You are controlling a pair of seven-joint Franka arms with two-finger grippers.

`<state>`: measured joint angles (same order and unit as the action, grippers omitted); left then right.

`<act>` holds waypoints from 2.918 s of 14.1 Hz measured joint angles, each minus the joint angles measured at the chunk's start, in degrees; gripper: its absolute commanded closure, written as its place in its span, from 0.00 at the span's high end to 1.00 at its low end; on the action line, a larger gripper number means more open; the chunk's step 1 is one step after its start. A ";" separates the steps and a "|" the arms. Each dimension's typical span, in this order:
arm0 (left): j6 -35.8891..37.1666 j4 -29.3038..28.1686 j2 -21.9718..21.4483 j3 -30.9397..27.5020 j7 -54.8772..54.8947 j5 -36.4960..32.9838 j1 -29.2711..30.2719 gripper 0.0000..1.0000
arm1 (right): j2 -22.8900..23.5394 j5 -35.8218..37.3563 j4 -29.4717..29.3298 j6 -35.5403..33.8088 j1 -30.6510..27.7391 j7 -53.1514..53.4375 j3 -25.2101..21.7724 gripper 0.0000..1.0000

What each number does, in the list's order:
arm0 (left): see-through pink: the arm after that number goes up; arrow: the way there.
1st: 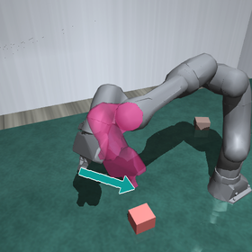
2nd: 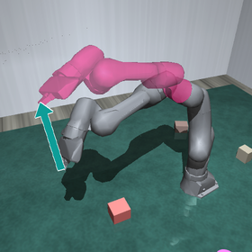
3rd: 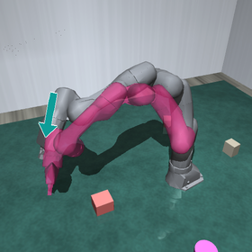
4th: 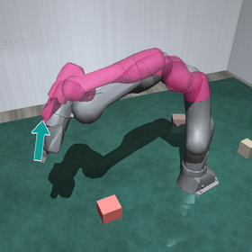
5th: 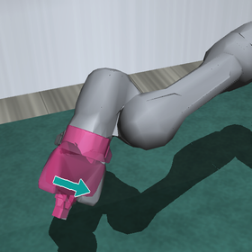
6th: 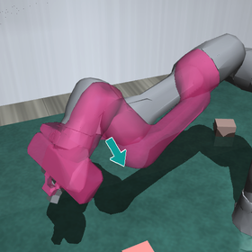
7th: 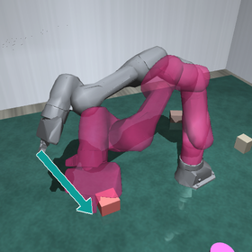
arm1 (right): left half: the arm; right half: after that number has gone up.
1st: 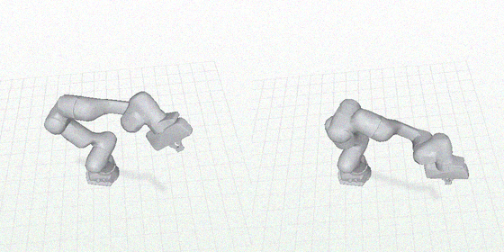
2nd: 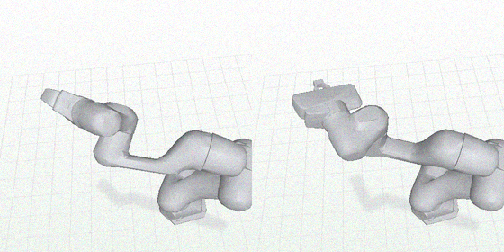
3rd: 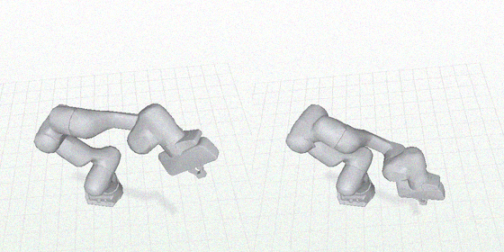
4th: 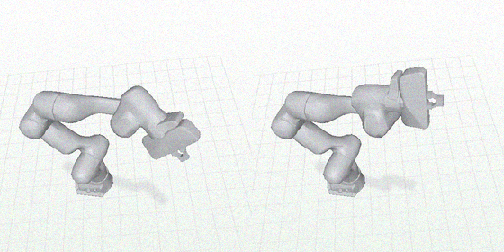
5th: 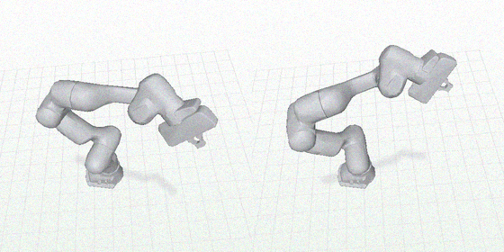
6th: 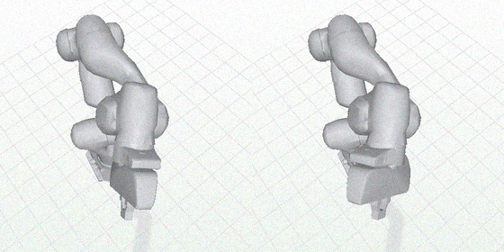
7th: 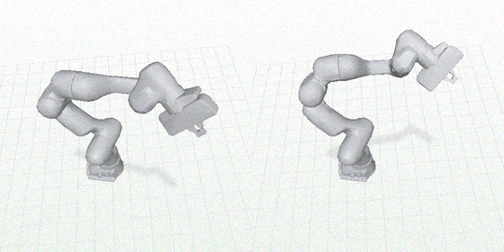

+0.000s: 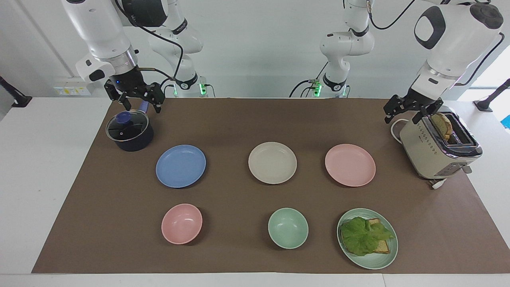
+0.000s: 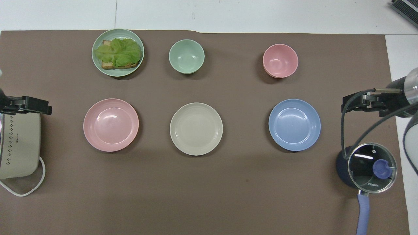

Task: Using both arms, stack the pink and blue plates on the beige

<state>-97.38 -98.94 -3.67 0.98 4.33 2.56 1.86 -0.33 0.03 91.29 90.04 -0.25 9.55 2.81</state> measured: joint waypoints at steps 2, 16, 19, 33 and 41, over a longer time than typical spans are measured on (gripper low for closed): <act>2.94 2.53 -0.36 -0.02 0.43 0.00 0.49 1.00 | 0.00 0.00 0.00 0.00 0.00 0.00 -0.01 1.00; 11.74 8.69 0.16 1.12 0.42 -0.10 0.35 1.00 | 0.00 -0.03 0.00 0.00 0.00 0.00 -0.01 1.00; 11.67 8.39 0.16 1.29 0.42 -0.10 0.10 1.00 | 0.00 -0.03 0.00 0.00 0.00 0.00 -0.01 1.00; 2.11 0.56 0.87 0.97 0.42 -0.10 0.42 1.00 | -0.01 -0.04 0.00 0.00 0.00 0.00 -0.01 1.00; -14.04 -10.18 4.49 0.86 0.42 -0.10 0.72 1.00 | -0.01 -0.04 0.00 0.00 0.00 0.00 0.00 1.00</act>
<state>-111.42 -109.12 0.83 1.84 4.75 2.46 2.58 -0.34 -0.01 91.29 90.04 -0.25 9.55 2.81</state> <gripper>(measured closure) 0.000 0.000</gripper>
